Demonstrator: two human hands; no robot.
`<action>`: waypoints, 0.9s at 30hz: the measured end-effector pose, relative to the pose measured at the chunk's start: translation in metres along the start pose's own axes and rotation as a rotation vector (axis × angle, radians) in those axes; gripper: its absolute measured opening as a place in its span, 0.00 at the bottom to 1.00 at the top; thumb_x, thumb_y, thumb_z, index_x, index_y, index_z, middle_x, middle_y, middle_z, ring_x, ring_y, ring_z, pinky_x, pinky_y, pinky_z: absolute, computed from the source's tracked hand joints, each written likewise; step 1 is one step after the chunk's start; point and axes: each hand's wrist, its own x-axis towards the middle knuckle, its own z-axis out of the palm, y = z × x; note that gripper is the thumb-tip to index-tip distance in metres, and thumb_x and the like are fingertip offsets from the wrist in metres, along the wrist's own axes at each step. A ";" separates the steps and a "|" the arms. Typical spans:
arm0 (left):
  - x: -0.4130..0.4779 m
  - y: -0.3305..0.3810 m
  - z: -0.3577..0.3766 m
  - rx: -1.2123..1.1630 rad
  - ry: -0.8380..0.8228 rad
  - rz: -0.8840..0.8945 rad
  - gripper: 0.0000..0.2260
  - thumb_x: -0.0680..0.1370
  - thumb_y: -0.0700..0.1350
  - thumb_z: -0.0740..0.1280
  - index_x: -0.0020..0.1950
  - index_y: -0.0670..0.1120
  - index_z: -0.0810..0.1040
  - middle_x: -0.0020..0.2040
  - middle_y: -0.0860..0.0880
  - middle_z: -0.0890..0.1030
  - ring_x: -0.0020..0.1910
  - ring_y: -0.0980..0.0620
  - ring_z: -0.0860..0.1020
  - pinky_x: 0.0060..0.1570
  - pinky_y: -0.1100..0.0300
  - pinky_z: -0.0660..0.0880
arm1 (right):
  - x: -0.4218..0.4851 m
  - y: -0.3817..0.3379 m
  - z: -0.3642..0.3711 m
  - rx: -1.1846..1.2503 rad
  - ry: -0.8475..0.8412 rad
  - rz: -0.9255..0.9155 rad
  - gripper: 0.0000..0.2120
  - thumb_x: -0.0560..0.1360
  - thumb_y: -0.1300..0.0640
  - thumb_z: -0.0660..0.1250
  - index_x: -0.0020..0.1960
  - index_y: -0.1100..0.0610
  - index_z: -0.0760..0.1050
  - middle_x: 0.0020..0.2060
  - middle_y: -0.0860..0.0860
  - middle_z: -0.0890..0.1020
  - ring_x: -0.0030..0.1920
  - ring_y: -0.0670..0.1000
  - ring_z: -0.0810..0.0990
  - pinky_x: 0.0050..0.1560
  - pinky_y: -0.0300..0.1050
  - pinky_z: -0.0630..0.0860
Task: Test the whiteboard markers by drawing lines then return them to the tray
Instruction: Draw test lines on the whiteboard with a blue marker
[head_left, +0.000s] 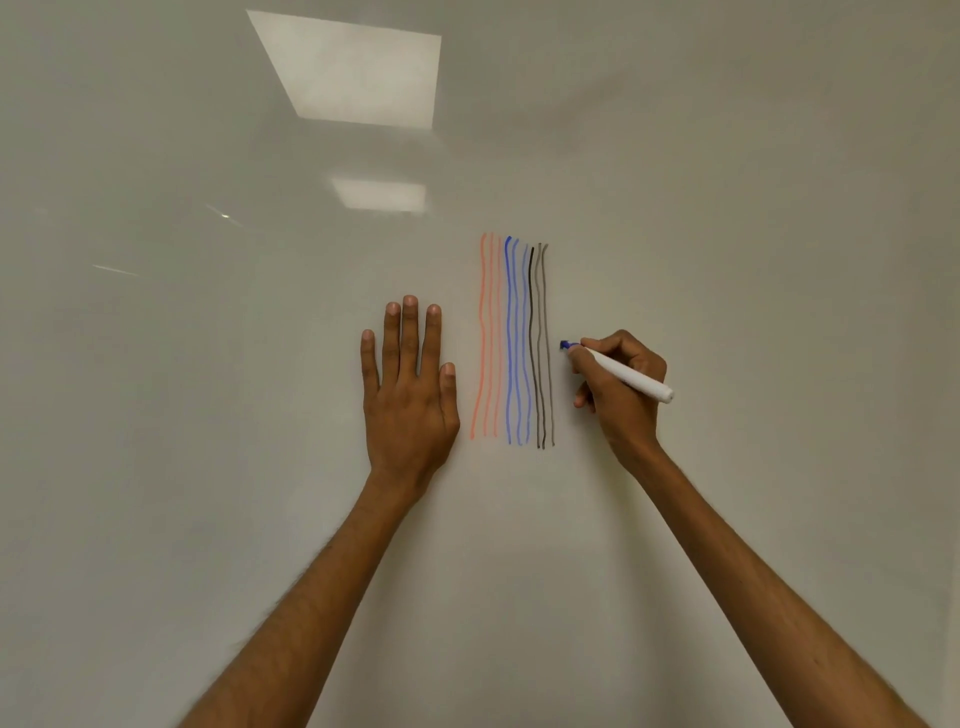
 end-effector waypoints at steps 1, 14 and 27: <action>0.000 0.000 0.000 -0.001 0.000 0.002 0.26 0.83 0.47 0.52 0.81 0.42 0.52 0.81 0.43 0.50 0.80 0.45 0.47 0.78 0.44 0.45 | -0.005 0.003 -0.002 -0.004 -0.002 0.006 0.07 0.74 0.69 0.71 0.38 0.65 0.76 0.36 0.58 0.81 0.25 0.53 0.77 0.24 0.37 0.70; -0.001 0.002 -0.001 0.001 -0.027 -0.006 0.26 0.84 0.46 0.51 0.81 0.41 0.50 0.81 0.43 0.50 0.80 0.45 0.47 0.78 0.45 0.46 | -0.067 0.028 -0.027 -0.055 -0.031 0.117 0.08 0.72 0.69 0.71 0.37 0.65 0.74 0.38 0.67 0.78 0.26 0.56 0.75 0.24 0.39 0.71; -0.026 -0.008 -0.029 -0.087 -0.204 0.006 0.30 0.83 0.48 0.57 0.80 0.39 0.50 0.81 0.42 0.51 0.80 0.47 0.48 0.79 0.51 0.49 | -0.088 0.013 -0.038 -0.140 -0.125 0.204 0.04 0.73 0.64 0.74 0.42 0.63 0.80 0.40 0.58 0.83 0.28 0.52 0.77 0.24 0.43 0.73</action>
